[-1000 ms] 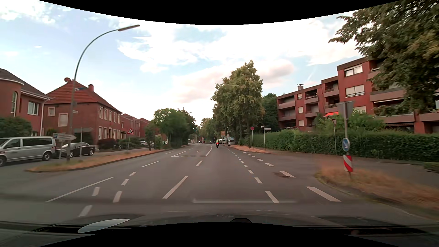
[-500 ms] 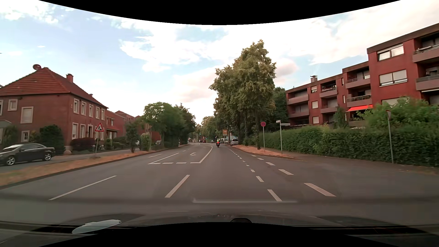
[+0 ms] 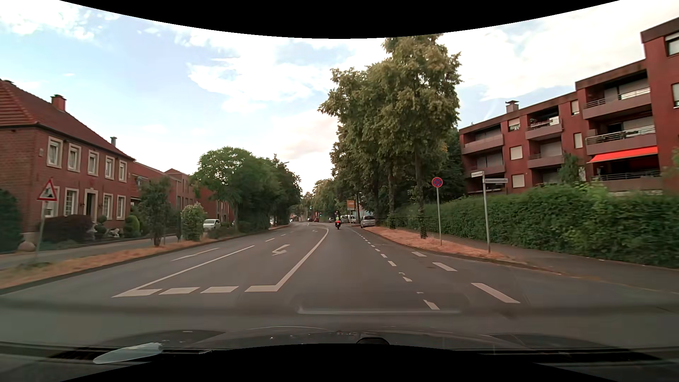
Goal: Follow the waypoints while adhering to traffic rules and regulations
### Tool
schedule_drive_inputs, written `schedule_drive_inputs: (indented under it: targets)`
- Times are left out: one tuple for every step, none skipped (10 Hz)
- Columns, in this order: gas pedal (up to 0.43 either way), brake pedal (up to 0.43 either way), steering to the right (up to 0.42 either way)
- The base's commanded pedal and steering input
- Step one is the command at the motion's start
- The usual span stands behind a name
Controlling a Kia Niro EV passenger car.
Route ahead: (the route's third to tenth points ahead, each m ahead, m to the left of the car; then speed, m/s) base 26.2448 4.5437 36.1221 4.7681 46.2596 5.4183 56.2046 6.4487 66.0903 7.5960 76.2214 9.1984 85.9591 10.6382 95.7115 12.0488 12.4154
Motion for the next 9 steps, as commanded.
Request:
schedule_drive_inputs:
  targets:
    - [0.228, 0.000, -0.010]
    - [0.228, 0.000, -0.010]
    - [0.228, 0.000, -0.010]
    - [0.220, 0.000, -0.010]
    - [0.220, 0.000, -0.010]
    - [0.209, 0.000, -0.010]
    - [0.197, 0.000, -0.010]
    - [0.189, 0.000, -0.010]
    - [0.189, 0.000, -0.012]
